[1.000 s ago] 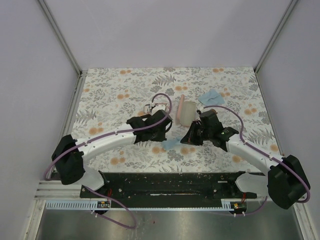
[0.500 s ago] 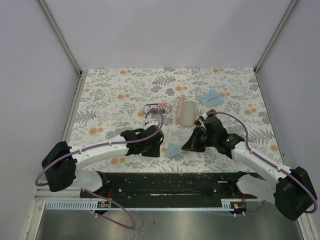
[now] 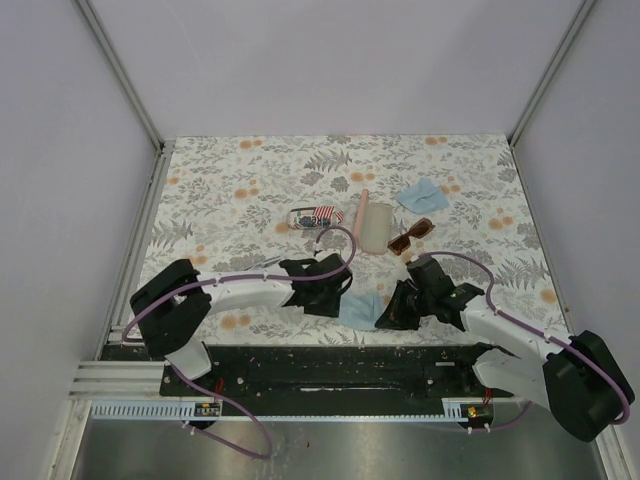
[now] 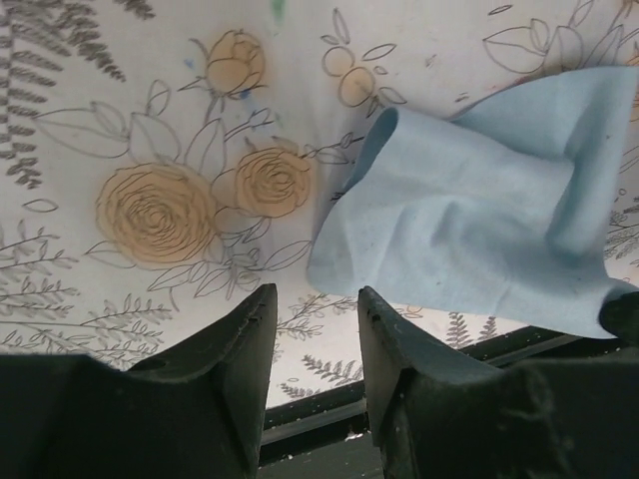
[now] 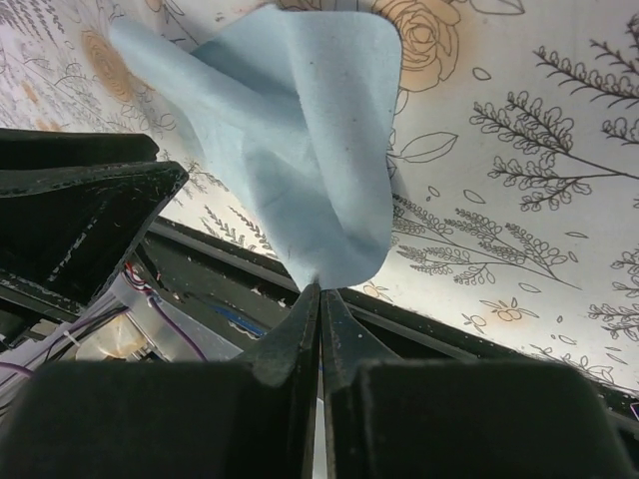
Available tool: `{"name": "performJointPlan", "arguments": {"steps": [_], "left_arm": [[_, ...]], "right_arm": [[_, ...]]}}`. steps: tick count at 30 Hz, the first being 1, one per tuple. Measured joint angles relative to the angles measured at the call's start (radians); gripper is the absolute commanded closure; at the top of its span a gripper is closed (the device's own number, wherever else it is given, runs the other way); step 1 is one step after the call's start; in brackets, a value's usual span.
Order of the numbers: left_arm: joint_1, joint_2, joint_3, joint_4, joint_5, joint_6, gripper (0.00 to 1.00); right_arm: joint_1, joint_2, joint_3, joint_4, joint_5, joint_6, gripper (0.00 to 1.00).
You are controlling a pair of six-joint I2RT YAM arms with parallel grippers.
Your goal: Organize the sunglasses
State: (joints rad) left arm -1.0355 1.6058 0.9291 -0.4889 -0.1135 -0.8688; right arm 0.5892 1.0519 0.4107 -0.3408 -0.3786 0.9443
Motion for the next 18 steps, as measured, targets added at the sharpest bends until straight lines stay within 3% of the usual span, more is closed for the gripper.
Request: {"name": "performJointPlan", "arguments": {"steps": [10,16,18], "left_arm": [[-0.02,0.117,0.098,0.004,-0.01,0.019,0.6],[-0.055,0.15,0.133,-0.033,-0.071,0.003,0.85],[-0.066,0.158,0.138,-0.04,-0.089,-0.004,1.0]], "right_arm": [[0.0,0.019,-0.013,0.003,-0.002,-0.005,0.92],[0.0,0.023,-0.013,0.003,-0.002,-0.005,0.92],[0.0,0.023,-0.013,0.003,-0.002,-0.005,0.92]]}}
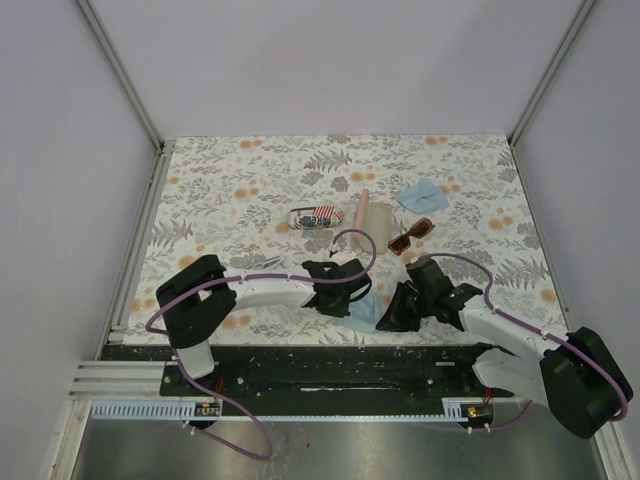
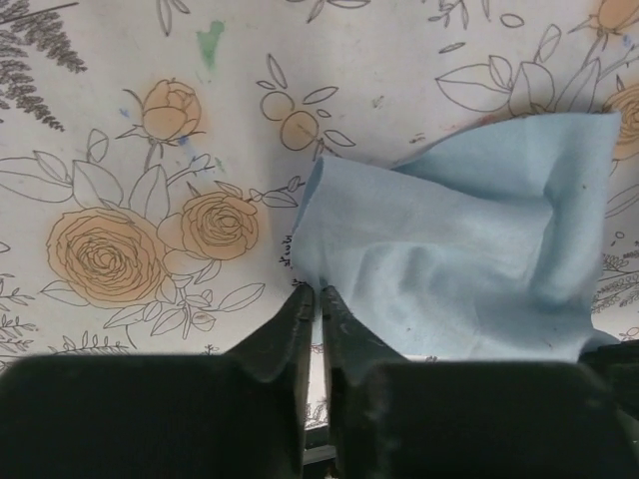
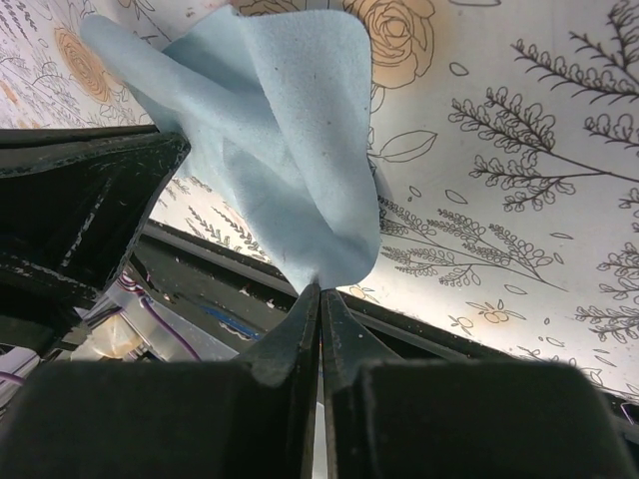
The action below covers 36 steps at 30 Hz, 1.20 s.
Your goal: Organize the sunglasses
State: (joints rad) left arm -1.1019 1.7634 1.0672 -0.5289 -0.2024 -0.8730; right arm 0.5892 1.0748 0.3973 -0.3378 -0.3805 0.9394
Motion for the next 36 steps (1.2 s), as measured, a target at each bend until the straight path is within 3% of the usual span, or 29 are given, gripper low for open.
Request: {"name": "performJointPlan", "arguments": {"steps": [15,24,36], "left_arm": [[-0.02,-0.021,0.019,-0.049,-0.052,-0.016,1.0],[0.173,-0.294,0.004,0.0,-0.02,0.013,1.0],[0.233,-0.533,-0.129,-0.022,0.048,0.003,1.0]], "right_arm": [[0.0,0.026,0.05,0.001,0.026,-0.008,0.98],[-0.002,0.194,0.322,0.042,0.045,-0.066,1.0],[-0.006,0.231,0.399,0.054,-0.113,-0.091,1.0]]}}
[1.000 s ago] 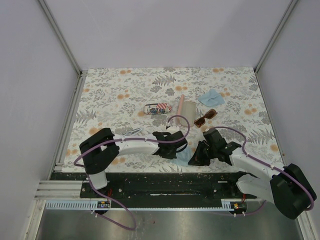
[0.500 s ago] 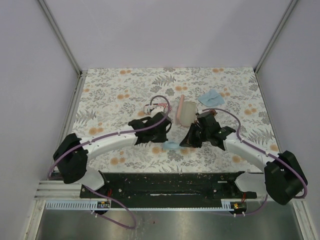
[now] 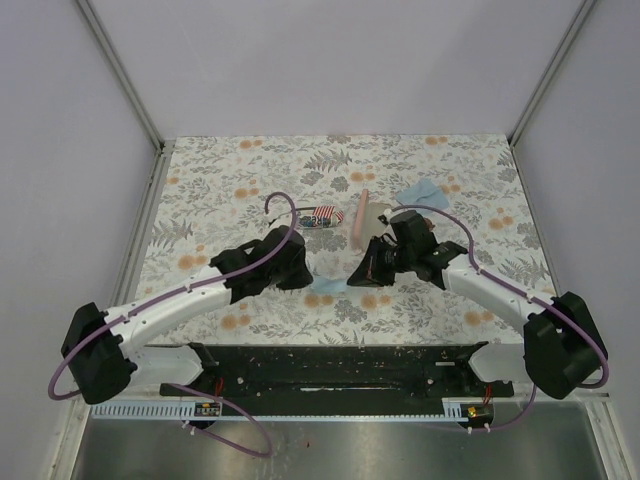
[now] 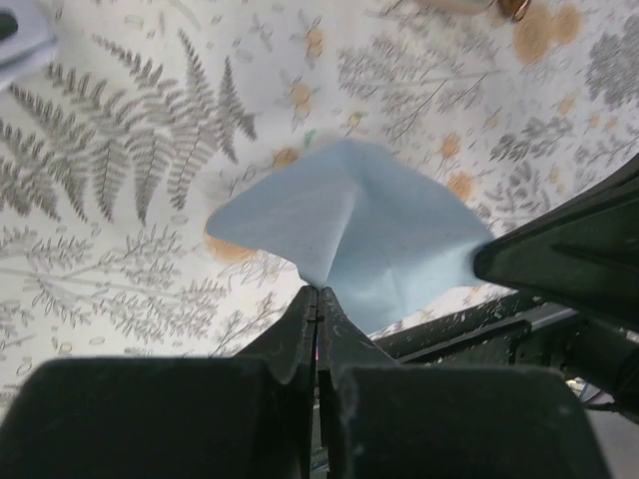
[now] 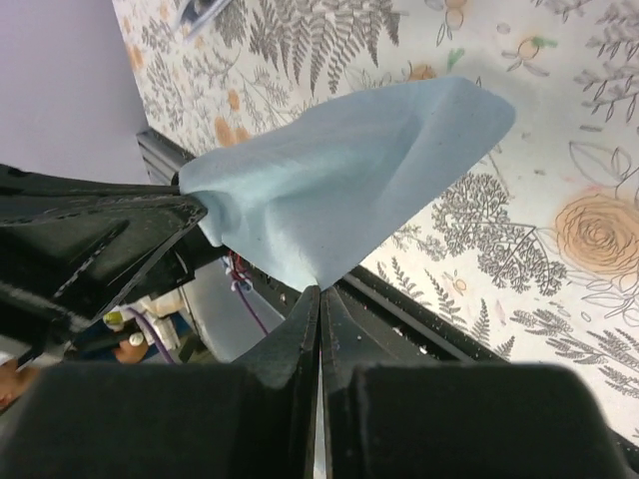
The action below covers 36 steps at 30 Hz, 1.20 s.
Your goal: Organize the sunglasses
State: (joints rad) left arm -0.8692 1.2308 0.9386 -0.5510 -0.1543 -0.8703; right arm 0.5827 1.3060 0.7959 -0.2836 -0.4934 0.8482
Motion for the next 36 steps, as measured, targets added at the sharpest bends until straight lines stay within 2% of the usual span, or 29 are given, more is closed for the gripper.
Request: {"name": "performJointPlan", "arguments": {"steps": [7,19,26,36], "left_arm": [[0.0,-0.083,-0.138,-0.024,0.031,-0.052,1.0],[0.047,-0.083,-0.15,0.025,0.034,-0.123,1.0],[0.098,0.01,-0.127,0.07,0.037,-0.114,1.0],[0.237,0.188,-0.056,0.162,0.079,-0.048,1.0]], "right_arm": [[0.0,-0.013,-0.1,0.016,-0.065,0.036,1.0],[0.0,-0.051,-0.106,0.045,-0.03,0.103,1.0],[-0.009,0.076,-0.045,0.062,-0.013,0.099,1.0],[-0.11,0.299,0.077,0.126,-0.026,0.053,1.0]]}}
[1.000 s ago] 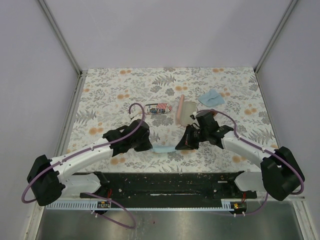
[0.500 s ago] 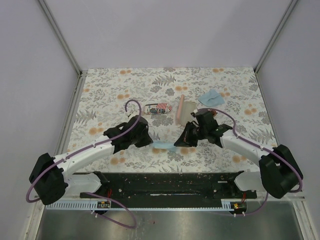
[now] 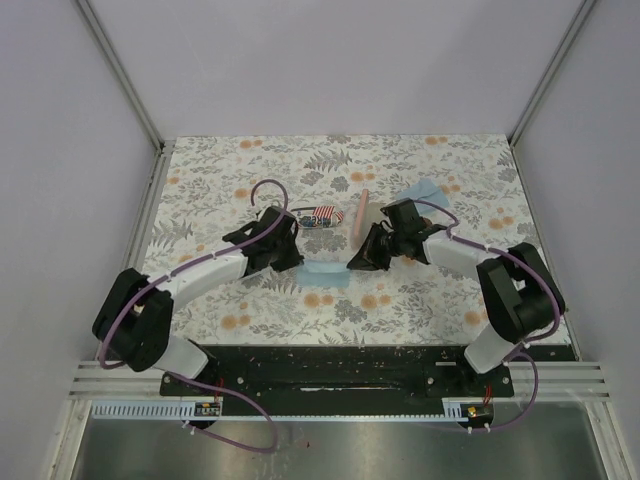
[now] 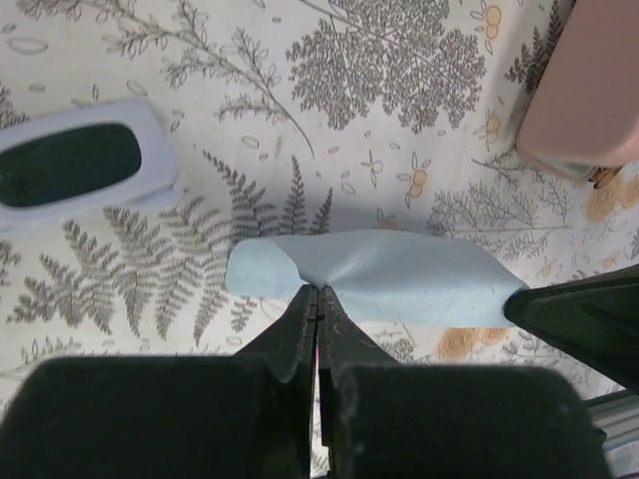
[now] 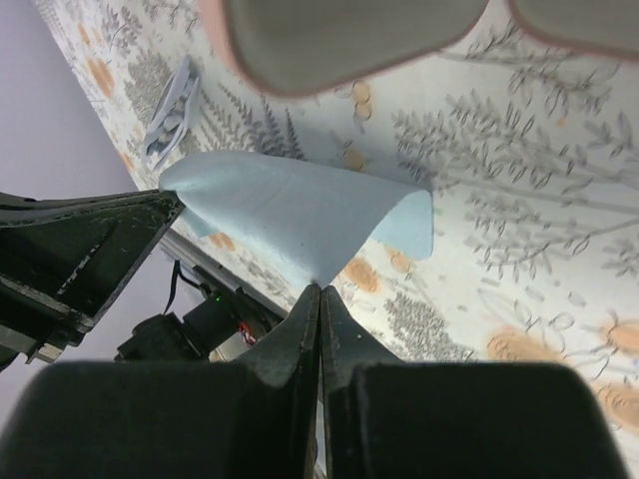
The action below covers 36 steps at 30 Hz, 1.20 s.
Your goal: Organize the sunglasses
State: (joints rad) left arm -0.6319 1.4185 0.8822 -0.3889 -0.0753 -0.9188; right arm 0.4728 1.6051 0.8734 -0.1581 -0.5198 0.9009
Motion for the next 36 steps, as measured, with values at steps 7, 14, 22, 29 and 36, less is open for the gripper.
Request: {"name": "performJointPlan", "arguments": {"steps": [7,14,22,29,36], "left_arm": [[0.043,0.146,0.051,0.084,0.066,0.053,1.0],[0.063,0.183,0.095,0.087,0.121,0.113,1.0],[0.065,0.183,0.114,0.032,0.137,0.172,1.0],[0.065,0.183,0.114,-0.001,0.156,0.212,1.0],[0.065,0.189,0.114,-0.023,0.167,0.243,1.0]], "right_arm": [[-0.032,0.151,0.078,0.024,-0.038,-0.046,1.0],[-0.042,0.193,0.09,0.047,-0.085,-0.059,1.0],[-0.042,0.194,0.054,0.092,-0.118,-0.058,1.0],[-0.035,0.194,0.014,0.094,-0.121,-0.058,1.0],[-0.026,0.194,-0.005,0.096,-0.118,-0.058,1.0]]}}
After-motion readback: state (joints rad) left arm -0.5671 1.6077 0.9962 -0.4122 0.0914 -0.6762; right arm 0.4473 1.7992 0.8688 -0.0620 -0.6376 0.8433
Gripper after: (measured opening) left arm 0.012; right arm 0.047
